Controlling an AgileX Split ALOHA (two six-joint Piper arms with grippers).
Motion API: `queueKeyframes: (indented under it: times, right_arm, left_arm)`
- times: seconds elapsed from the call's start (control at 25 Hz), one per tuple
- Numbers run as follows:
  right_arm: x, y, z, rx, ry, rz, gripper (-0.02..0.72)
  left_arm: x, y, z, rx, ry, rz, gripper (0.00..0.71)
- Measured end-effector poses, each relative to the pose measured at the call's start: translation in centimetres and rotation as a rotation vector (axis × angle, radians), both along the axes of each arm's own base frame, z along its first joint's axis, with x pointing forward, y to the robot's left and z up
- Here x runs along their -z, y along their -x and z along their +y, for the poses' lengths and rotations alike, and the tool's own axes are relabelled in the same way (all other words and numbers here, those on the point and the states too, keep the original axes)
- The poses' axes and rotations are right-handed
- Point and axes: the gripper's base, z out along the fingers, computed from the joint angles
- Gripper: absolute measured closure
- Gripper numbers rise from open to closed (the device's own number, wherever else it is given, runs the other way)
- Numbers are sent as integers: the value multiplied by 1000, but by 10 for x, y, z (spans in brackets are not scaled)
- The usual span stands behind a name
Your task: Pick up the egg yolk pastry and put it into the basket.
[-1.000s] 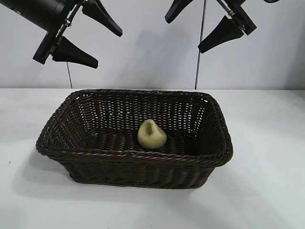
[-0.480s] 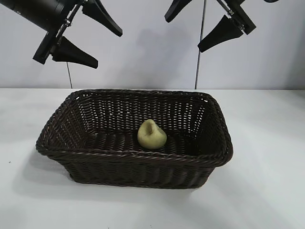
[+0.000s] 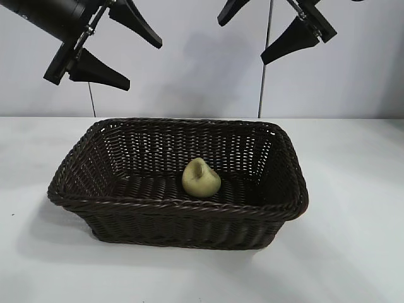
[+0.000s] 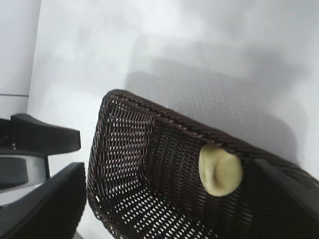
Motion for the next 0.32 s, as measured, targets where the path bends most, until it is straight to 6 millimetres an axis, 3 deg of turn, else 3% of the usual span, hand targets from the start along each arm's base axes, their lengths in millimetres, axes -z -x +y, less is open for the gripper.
queueKeyframes:
  times: [0.32]
  right_arm:
    - [-3,-7,-1,50,-7,-61,80]
  left_arm:
    - [0,0,0,0,0,0,184]
